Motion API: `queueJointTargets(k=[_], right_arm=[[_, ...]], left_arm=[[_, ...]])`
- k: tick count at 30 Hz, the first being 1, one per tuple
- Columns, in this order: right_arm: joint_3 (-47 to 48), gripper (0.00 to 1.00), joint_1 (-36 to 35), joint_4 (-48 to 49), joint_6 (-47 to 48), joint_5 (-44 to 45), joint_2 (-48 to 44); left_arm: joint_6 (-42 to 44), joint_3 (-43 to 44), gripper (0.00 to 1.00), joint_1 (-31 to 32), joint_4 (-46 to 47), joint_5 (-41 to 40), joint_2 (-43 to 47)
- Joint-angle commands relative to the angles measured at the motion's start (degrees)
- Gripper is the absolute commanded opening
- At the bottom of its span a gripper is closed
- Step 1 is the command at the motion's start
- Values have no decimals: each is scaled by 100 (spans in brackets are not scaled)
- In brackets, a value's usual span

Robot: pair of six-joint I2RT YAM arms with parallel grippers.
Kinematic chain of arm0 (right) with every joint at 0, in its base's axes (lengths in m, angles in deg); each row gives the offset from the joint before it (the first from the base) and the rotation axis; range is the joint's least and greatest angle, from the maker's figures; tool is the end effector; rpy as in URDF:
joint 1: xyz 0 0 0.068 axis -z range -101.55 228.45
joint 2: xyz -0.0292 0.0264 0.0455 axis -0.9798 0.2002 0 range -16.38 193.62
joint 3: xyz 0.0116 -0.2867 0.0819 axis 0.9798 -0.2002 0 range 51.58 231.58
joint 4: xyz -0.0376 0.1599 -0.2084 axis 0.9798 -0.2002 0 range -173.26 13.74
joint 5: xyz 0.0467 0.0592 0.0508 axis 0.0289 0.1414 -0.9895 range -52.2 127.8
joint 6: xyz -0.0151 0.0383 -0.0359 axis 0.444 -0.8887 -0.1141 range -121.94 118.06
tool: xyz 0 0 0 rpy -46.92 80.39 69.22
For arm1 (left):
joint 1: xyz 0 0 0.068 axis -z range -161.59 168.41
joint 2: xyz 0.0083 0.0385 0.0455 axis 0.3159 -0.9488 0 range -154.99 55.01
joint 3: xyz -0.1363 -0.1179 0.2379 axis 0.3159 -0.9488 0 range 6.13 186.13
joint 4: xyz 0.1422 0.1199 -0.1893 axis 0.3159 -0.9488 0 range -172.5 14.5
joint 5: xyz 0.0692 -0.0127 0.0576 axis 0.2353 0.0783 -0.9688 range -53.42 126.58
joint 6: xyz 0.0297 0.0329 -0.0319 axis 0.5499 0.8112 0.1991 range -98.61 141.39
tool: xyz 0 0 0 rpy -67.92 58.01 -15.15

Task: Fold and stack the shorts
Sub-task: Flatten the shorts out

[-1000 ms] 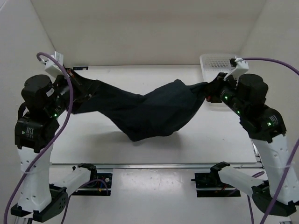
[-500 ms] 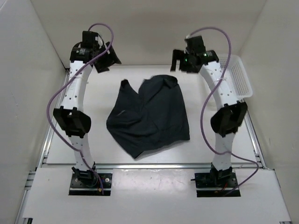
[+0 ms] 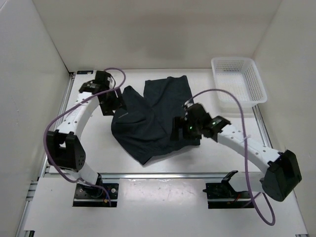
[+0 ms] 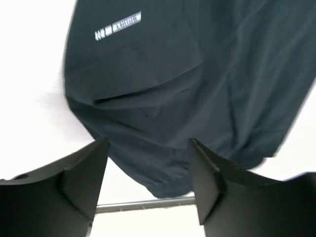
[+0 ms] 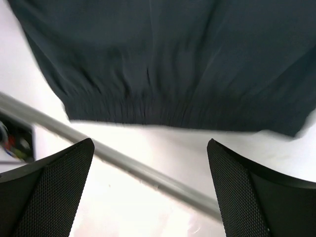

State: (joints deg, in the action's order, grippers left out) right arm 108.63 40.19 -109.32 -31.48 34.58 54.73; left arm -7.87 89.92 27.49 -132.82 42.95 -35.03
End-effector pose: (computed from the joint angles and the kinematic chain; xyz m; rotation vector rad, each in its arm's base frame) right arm 0.2009 0.1612 0.3049 -0.2163 2.4746 0.6020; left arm 0.3189 -0.0551 0.3375 -0.4417 2.6844 -0.3528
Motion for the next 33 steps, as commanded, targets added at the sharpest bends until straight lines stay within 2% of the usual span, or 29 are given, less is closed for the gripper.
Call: queueJointTargets(k=[1, 2, 4, 6, 9, 11, 13, 18, 21, 24, 27, 29, 31, 32, 33], right_arm=[[-572, 100, -732, 809, -1000, -143, 52], [-573, 100, -953, 810, -1001, -143, 165], [-337, 100, -1691, 679, -923, 452, 569], [400, 100, -2348, 276, -538, 900, 1245], [1323, 94, -3000, 142, 156, 1507, 2168], [1841, 83, -3239, 142, 369, 1667, 2720], [2133, 77, -3345, 142, 536, 1615, 3039], [3011, 77, -3574, -68, 590, 1614, 4093], [3075, 71, -3574, -139, 590, 1973, 4455], [3075, 59, -3574, -87, 660, 2291, 4709], [2917, 19, -3574, -261, 503, 2405, 4842], [2453, 0, -3522, -262, 275, 2764, 4553], [2005, 0, -3522, -323, -112, 3046, 3976], [1498, 0, -3443, -324, -287, 3195, 3754], [1232, 0, -3382, -481, -689, 3553, 3526]], left_arm=[[17, -459, 79, 295, 432, -652, -382], [-45, -530, 80, 296, 432, -759, -452], [-159, -644, 82, 235, 432, -909, -559], [-229, -644, 82, 174, 581, -962, -725], [-291, -644, 82, 68, 661, -1023, -1066], [-509, -592, 78, -55, 661, -1260, -1252], [-642, -644, 74, -230, 661, -1261, -1437], [-696, -697, 69, -354, 766, -910, -1569], [-626, -566, 70, -354, 766, -752, -1622], [-625, -504, 72, -354, 766, -690, -1806], [-573, -451, 72, -354, 766, -585, -1974], [-572, -398, 59, -354, 766, -505, -2053], [-572, -398, 40, -354, 766, -505, -2053], [-572, -459, 11, -294, 766, -453, -2053], [-572, -460, 10, -293, 766, -383, -1966]])
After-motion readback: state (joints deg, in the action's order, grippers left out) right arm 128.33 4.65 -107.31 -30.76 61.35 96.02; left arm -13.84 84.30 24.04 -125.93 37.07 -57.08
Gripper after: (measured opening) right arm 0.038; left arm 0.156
